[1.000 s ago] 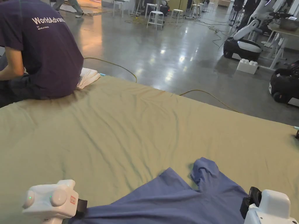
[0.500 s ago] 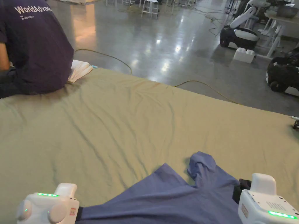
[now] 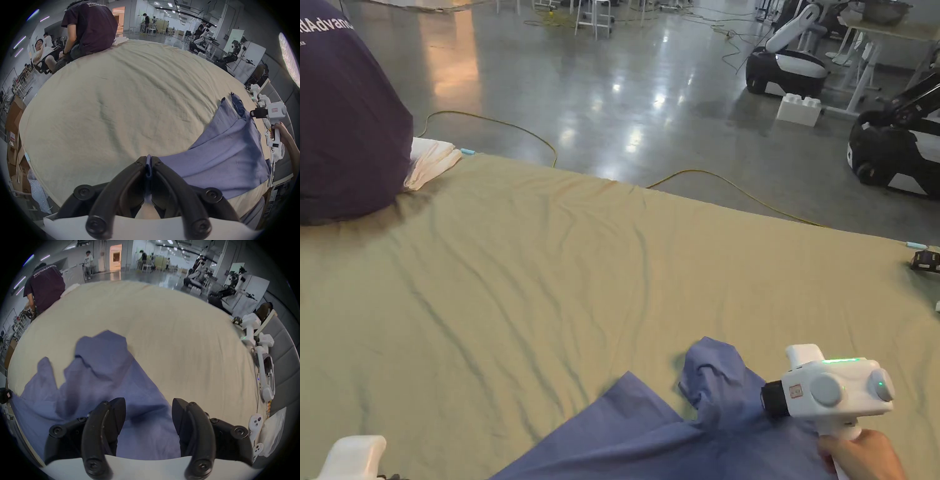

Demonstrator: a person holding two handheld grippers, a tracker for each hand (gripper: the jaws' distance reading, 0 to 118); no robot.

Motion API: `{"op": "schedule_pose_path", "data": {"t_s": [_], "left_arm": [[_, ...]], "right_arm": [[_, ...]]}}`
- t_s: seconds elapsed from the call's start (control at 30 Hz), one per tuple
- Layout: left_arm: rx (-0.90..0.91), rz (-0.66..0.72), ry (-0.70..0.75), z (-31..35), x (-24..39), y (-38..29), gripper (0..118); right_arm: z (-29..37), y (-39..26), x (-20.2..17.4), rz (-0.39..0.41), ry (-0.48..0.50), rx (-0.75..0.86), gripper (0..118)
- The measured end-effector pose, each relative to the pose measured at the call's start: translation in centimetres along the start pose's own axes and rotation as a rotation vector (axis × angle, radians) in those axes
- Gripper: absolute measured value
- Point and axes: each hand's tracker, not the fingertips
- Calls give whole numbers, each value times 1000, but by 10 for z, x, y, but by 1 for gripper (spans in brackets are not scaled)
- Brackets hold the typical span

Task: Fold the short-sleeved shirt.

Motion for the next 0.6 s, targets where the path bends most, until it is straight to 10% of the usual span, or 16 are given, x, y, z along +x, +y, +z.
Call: {"op": "schedule_pose_path", "data": {"t_s": [0.23,0.37,0.6], "left_arm": [[-21,-25,24,-2,10,-3,7],[-19,-25,29,-1,11,-2,7],[48,-2,3,13,9,6,7]], "right_arm": [[-19,-6,-6,0,39,-9,55],[-19,-11,-17,15,50,19,5],[48,-25,-6,-126,11,227,3]]}}
